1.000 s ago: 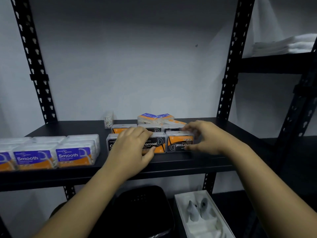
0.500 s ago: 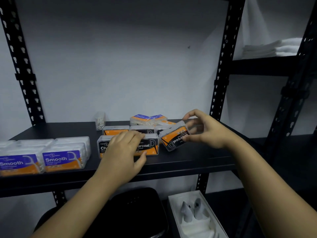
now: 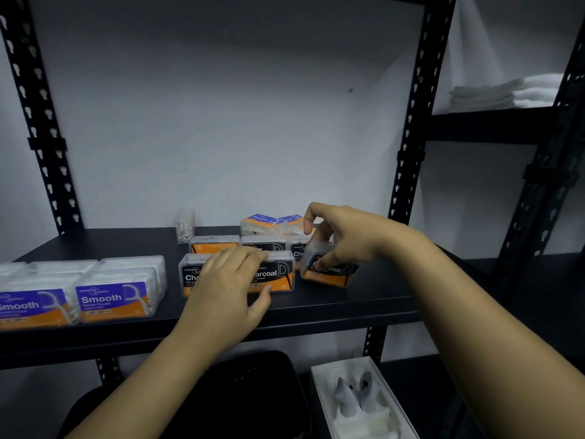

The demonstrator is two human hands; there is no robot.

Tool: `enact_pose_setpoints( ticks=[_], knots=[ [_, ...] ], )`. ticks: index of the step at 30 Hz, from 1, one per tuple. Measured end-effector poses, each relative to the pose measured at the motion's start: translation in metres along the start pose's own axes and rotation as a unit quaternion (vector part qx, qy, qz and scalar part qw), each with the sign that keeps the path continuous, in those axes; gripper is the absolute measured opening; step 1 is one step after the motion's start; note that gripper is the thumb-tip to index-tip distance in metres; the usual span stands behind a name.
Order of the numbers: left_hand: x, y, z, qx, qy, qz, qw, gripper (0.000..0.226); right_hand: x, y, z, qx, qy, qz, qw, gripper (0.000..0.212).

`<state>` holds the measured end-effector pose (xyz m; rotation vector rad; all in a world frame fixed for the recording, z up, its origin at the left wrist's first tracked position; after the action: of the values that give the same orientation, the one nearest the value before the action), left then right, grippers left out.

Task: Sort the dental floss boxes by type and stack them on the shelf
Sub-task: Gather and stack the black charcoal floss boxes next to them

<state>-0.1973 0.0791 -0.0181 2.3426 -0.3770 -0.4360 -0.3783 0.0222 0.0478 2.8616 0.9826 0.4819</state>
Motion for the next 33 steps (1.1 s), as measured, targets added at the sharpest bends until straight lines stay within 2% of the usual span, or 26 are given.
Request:
enact_pose_setpoints(
  ticks=[3,6,9,12,16,23,28,33],
  knots=[
    [0.001,0.000,0.001,0.005,0.000,-0.002,1.000,0.048,-0.002,0.006,0.020,0.026,0.007,0.000,1.000,0.055],
    [0.001,-0.001,0.001,0.005,-0.001,-0.002,1.000,0.049,-0.007,0.004,0.029,0.016,0.034,-0.003,0.999,0.059],
    [0.001,-0.001,0.000,0.009,0.001,0.001,1.000,0.048,-0.015,-0.011,0.025,-0.037,0.046,-0.001,0.998,0.065],
    [0.000,-0.001,-0.002,0.009,0.004,0.007,1.000,0.047,-0.021,-0.031,0.028,-0.096,0.017,0.001,0.995,0.057],
    [0.000,0.002,-0.003,0.015,0.007,0.005,1.000,0.047,-0.017,-0.032,0.044,-0.134,0.018,-0.024,0.991,0.051],
    [0.009,0.010,-0.023,0.044,0.013,0.000,0.999,0.054,-0.005,-0.018,0.040,-0.113,0.023,-0.062,0.991,0.052],
    [0.044,0.023,-0.036,0.136,0.045,-0.023,0.989,0.059,0.004,-0.006,0.040,-0.109,0.028,-0.098,0.989,0.051],
    [0.060,0.038,-0.027,0.243,0.006,-0.046,0.969,0.059,0.003,0.001,0.044,-0.109,0.013,-0.106,0.988,0.055]
  ],
)
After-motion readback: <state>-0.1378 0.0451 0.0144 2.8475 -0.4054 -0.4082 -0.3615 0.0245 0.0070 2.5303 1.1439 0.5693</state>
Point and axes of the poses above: each hand's wrist, its own y-axis towards the middle knuckle, its own z-axis out of the palm, x = y × z, the point moved 8 cm from there along y, towards the middle knuckle, and after that the axes turned 10 degrees about -z, right-handed, at the moved point
